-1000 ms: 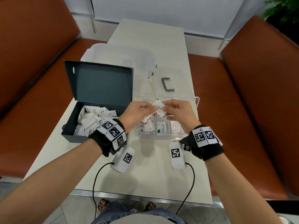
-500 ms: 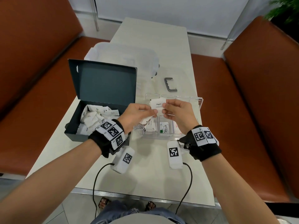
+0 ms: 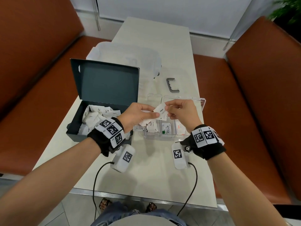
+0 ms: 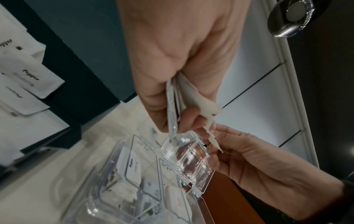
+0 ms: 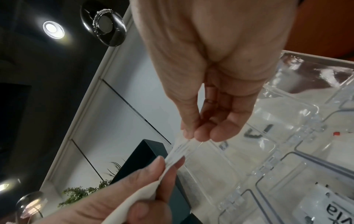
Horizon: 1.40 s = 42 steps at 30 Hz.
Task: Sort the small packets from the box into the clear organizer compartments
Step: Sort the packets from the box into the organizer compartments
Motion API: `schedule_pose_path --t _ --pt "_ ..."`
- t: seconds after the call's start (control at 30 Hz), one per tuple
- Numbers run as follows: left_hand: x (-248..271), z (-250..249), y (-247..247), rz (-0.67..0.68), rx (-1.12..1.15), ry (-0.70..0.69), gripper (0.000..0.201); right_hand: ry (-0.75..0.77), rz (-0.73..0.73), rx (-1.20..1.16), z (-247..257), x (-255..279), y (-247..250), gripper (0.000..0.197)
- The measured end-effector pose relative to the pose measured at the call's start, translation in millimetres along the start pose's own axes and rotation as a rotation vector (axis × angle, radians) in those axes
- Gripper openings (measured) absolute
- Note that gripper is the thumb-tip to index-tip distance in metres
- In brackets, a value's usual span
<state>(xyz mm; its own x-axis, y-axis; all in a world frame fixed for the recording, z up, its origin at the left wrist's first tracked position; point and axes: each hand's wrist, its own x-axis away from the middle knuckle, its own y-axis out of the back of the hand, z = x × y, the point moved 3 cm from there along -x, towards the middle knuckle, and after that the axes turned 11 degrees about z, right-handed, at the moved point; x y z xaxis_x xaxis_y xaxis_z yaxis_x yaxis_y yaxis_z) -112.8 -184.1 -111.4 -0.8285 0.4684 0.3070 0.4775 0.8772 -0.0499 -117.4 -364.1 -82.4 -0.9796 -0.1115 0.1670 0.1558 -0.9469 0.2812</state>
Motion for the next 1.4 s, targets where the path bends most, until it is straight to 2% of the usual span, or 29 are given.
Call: schedule_pose_path --t 0.1,0.33,0.47,0.63,0.77,0.87,1.0,1.07,1.17,1.23,1.4 --pt "-1.2 2.0 4.3 -0.033 -0.034 -0.006 0.013 0.042 -0.038 0.1 2.0 -1.9 4.7 0.011" --pt "-0.4 6.4 5.2 0.02 0.001 -0.042 0.011 0.098 0.073 0.38 12.6 -2.4 -0.5 0.018" --pt "-0.2 8.0 2.3 0.024 0.023 -0.028 0.004 0.098 0.105 0.409 15.2 -2.6 -3.8 0.021" --pt "-1.0 7.8 2.0 -0.03 0.018 -0.032 0.005 0.105 0.128 0.391 15.7 -3.2 -8.9 0.021" --pt "0.1 7.2 2.5 -0.059 0.043 -0.035 0.011 0.094 0.077 0.295 12.4 -5.1 -9.5 0.022" --pt "1.5 6.5 3.9 -0.11 0.07 -0.045 0.015 0.006 0.013 0.111 3.8 -4.5 -9.2 0.018" --pt "3.8 8.4 6.4 -0.159 0.081 -0.043 0.011 -0.136 0.081 -0.163 -8.4 1.1 -21.5 0.012" --pt "5.8 10.2 8.5 -0.159 0.058 -0.047 0.008 -0.153 0.043 -0.198 -11.2 -0.4 -24.4 0.013" --pt "10.8 12.7 17.2 -0.188 0.015 -0.055 0.005 -0.23 -0.037 0.001 -17.7 -6.9 -23.1 0.027" --pt "14.9 13.9 23.4 -0.217 -0.004 -0.052 0.004 -0.265 -0.012 0.22 -21.0 -11.4 -27.8 0.032" --pt "22.1 14.8 28.1 -0.227 -0.041 -0.038 0.007 -0.302 0.003 0.575 -26.2 -18.5 -54.4 0.015"
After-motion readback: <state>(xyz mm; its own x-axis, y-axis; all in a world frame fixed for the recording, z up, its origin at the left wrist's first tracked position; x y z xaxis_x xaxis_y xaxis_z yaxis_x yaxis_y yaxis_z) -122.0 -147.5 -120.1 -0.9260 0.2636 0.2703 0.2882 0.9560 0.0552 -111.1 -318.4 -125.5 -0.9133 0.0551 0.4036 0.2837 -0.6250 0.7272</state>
